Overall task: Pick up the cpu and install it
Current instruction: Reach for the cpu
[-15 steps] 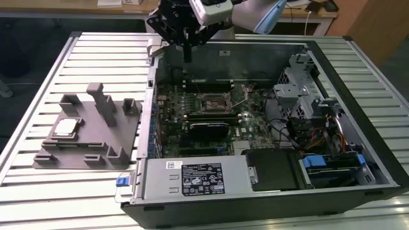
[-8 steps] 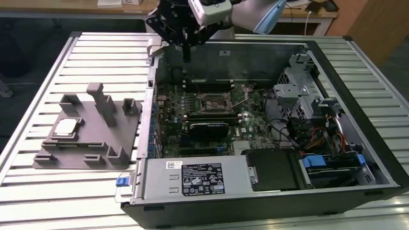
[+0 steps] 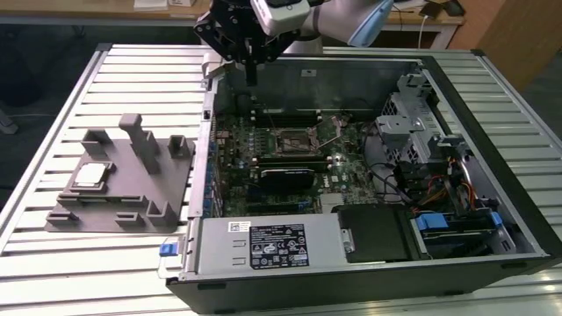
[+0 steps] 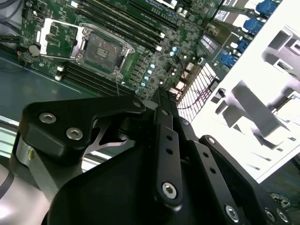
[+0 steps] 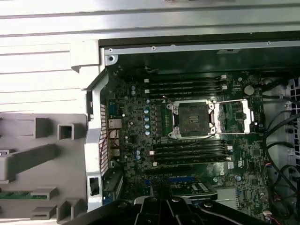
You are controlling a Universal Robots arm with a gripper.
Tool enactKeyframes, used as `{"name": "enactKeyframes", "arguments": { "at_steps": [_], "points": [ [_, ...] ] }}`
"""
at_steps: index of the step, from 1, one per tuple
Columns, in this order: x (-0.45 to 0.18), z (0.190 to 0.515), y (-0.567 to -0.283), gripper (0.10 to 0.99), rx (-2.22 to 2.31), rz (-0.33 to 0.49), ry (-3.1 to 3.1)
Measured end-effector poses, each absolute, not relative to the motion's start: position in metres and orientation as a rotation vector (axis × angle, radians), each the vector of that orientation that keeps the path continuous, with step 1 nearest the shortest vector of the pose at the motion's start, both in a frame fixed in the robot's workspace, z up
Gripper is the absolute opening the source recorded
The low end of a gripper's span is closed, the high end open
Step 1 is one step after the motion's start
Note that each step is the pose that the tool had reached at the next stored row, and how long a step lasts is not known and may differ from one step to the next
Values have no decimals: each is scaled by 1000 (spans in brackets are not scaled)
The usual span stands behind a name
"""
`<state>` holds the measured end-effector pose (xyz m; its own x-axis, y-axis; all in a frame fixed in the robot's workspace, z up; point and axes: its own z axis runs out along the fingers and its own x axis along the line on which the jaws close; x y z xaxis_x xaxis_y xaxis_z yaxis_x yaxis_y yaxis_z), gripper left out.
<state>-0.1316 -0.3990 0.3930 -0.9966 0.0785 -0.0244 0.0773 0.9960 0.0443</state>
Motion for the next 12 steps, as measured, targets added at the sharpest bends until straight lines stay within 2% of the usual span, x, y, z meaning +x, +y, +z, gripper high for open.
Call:
{"name": "enactKeyframes", "arguments": {
  "at_steps": [12],
  "points": [
    [-153, 391, -399, 106, 139, 67, 3111]
  ]
}}
